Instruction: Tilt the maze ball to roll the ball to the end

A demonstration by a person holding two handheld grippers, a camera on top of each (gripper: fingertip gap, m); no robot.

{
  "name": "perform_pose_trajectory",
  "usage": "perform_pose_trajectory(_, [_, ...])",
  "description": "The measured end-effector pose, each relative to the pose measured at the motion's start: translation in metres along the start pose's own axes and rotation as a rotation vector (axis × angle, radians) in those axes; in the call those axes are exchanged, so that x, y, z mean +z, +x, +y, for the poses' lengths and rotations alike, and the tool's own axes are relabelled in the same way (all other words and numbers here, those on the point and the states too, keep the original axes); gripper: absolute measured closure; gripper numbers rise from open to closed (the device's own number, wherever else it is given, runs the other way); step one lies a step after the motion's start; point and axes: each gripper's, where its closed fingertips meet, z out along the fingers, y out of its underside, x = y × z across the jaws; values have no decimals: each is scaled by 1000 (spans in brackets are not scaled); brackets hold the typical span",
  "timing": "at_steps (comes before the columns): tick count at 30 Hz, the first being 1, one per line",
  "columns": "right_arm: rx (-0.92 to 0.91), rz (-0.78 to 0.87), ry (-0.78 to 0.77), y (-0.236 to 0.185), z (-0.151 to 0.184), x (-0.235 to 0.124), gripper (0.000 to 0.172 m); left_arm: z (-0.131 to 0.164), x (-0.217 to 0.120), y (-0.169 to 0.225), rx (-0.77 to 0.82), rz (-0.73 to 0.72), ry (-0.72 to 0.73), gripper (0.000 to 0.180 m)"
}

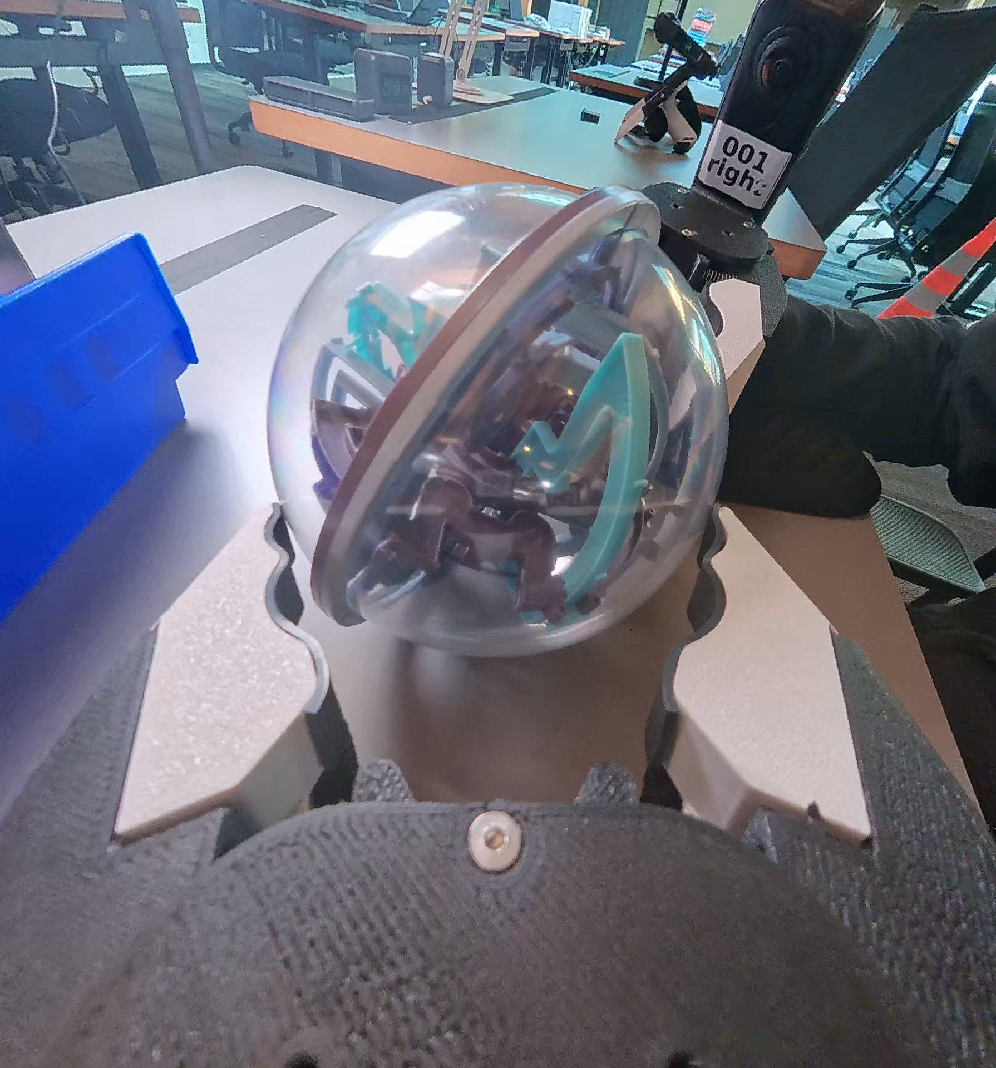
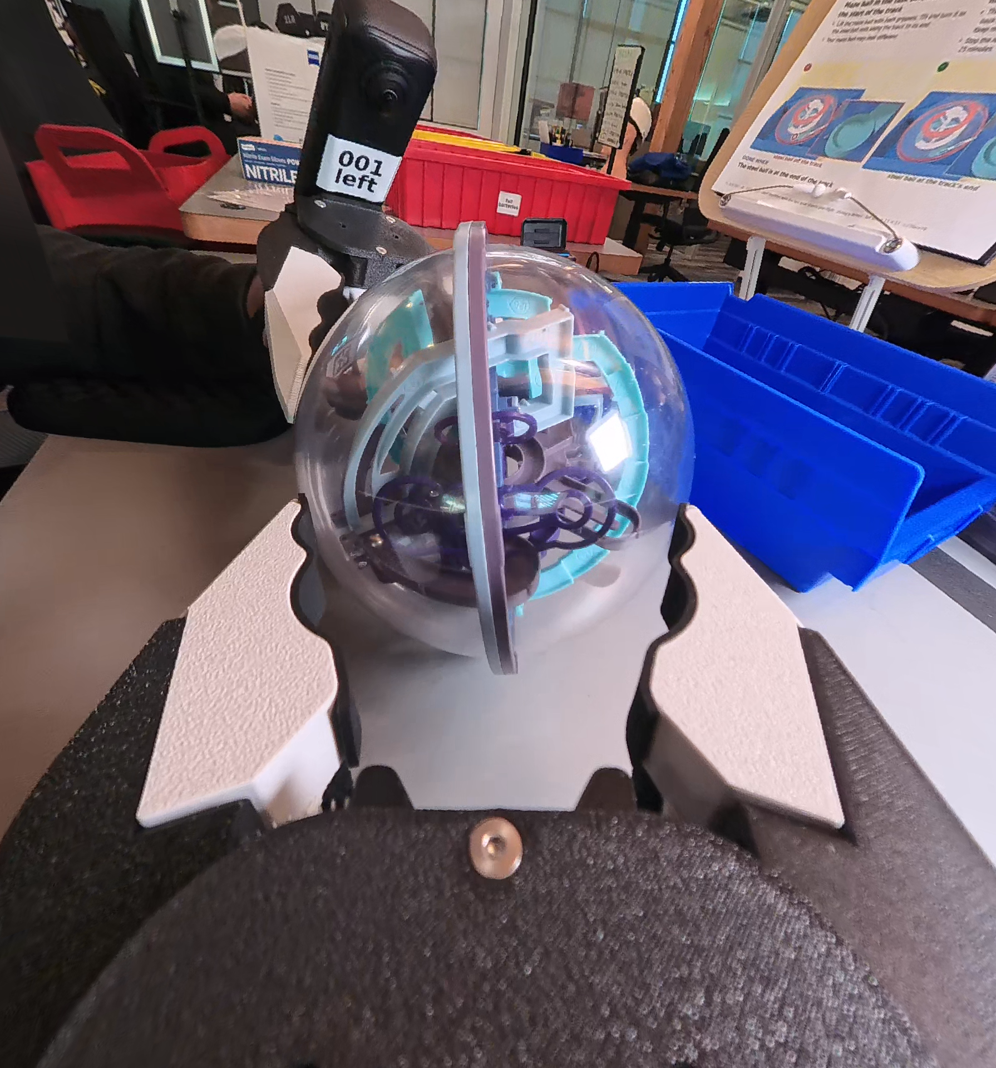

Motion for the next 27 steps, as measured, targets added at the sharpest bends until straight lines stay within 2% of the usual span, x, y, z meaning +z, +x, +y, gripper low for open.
perform_pose_trajectory(14, [-28, -6, 26, -4, -6, -1, 54, 5, -2, 4, -10, 46, -22, 43])
perform_pose_trajectory(17, [-49, -14, 29, -6, -7, -2, 56, -15, -10, 4, 8, 27, 65, 32])
perform_pose_trajectory(21, [-107, -28, 25, -14, -9, -1, 60, -34, -14, 7, 57, -16, 108, 30])
perform_pose_trajectory(24, [-135, -31, 20, -19, -11, 1, 67, -23, -4, 14, 94, -15, 44, 33])
perform_pose_trajectory(27, [-130, -27, 33, -19, -14, 0, 64, -17, -1, 15, 108, -4, 27, 32])
